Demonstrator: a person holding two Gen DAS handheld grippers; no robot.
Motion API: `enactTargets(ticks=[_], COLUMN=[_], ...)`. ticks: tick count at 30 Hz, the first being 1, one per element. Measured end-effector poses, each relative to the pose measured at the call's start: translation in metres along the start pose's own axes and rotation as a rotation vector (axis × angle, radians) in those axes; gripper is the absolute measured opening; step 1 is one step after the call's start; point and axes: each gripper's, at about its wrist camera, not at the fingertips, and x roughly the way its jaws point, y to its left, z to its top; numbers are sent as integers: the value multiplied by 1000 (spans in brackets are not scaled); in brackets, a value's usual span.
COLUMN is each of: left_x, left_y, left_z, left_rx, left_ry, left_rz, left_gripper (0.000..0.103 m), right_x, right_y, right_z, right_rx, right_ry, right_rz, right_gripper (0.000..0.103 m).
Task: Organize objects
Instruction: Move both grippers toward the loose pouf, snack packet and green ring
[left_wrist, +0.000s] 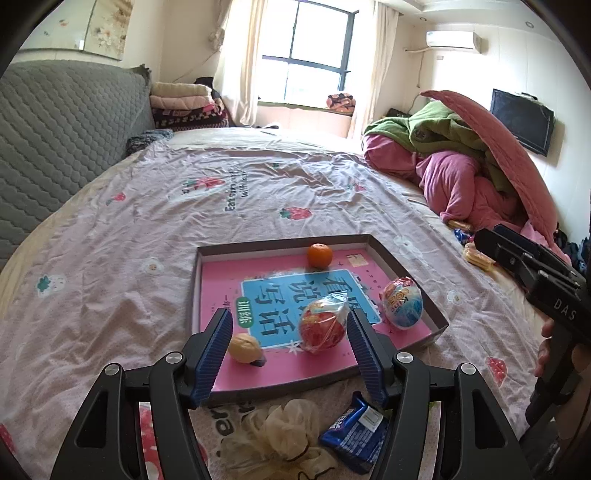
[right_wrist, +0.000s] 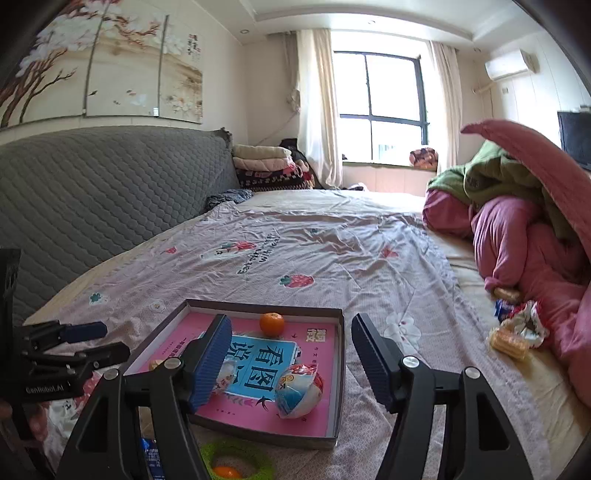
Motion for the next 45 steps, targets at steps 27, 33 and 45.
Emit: enactTargets(ticks=[27,33,45], left_x=[-19,-17,-16], left_y=[4,3,6], left_z=[-40,-48,-61], left_rx=[1,17,27], left_ry=[41,74,119], left_rz=[18,17,8], left_gripper=[66,66,66], right_x=[-11,-6,-10], right_y=[41,43,38], right_z=[-33,-49,-71], right_rx=[-105,-137,-184], right_ry=[71,146,218], right_rz=[124,128,113], right_gripper=[67,67,67])
